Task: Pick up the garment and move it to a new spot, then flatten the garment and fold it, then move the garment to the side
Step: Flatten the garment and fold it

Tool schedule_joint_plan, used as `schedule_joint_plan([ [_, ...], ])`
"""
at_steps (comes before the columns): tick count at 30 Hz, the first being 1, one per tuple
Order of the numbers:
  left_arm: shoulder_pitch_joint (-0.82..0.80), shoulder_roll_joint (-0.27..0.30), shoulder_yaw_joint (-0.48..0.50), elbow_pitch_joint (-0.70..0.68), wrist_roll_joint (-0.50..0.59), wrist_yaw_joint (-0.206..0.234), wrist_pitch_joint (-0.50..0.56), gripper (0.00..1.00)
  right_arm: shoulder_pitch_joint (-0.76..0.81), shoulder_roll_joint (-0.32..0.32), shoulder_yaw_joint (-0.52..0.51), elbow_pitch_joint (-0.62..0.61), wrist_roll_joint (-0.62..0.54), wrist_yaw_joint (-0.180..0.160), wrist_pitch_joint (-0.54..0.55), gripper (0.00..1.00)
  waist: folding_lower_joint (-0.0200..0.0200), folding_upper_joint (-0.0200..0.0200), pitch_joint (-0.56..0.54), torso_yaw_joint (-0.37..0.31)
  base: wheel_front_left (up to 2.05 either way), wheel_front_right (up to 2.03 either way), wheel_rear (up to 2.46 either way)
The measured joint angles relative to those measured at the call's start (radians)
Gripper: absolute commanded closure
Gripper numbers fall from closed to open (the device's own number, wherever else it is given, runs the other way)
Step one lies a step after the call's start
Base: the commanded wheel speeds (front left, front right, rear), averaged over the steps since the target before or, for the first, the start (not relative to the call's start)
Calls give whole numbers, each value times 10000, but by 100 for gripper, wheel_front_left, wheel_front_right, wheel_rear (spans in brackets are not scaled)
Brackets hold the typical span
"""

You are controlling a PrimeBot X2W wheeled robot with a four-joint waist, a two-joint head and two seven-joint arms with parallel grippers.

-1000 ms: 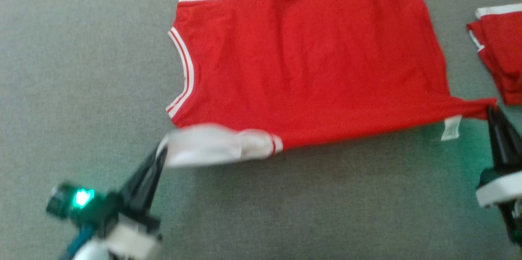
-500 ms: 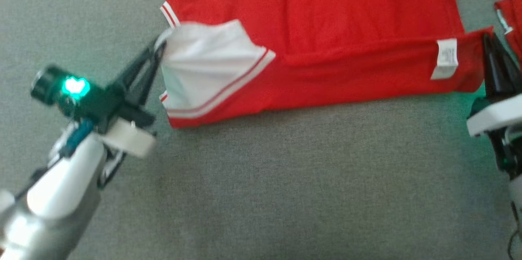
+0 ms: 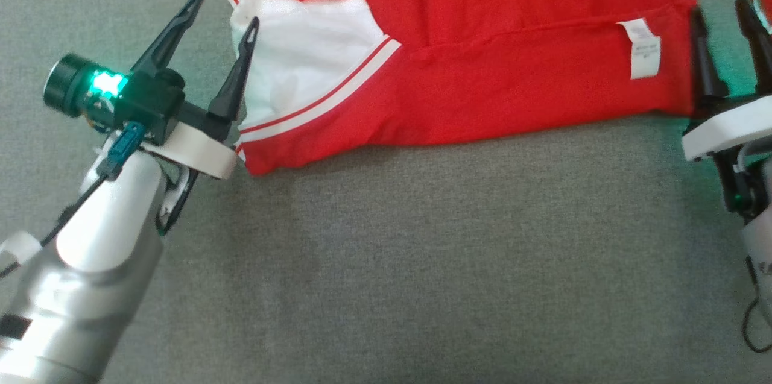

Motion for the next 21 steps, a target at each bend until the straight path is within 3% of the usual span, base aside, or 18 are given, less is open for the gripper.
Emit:
schedule_joint_plan([
  [4, 458, -314, 431, -182, -360, 380, -2, 0, 37, 186, 12, -12, 77, 0, -71, 0, -1, 0, -169, -20, 0, 0, 0],
  [12, 3136, -1001, 698, -518, -1239, 784, -4, 0, 991, 639, -288, -441, 155, 0, -98, 0, -3, 0, -812, -74, 0, 0, 0],
  [17, 3797, -1202, 802, -594, -1546, 1367, 506, 0, 1504, 809, -401, -523, 140, 0, -98, 0, -3, 0, -1104, -185, 0, 0, 0],
  [21, 4074, -1310, 779, -625, -1743, 1515, 1160, 0, 1509, 821, -500, -608, 123, 0, -100, 0, -3, 1, -1175, -236, 0, 0, 0],
])
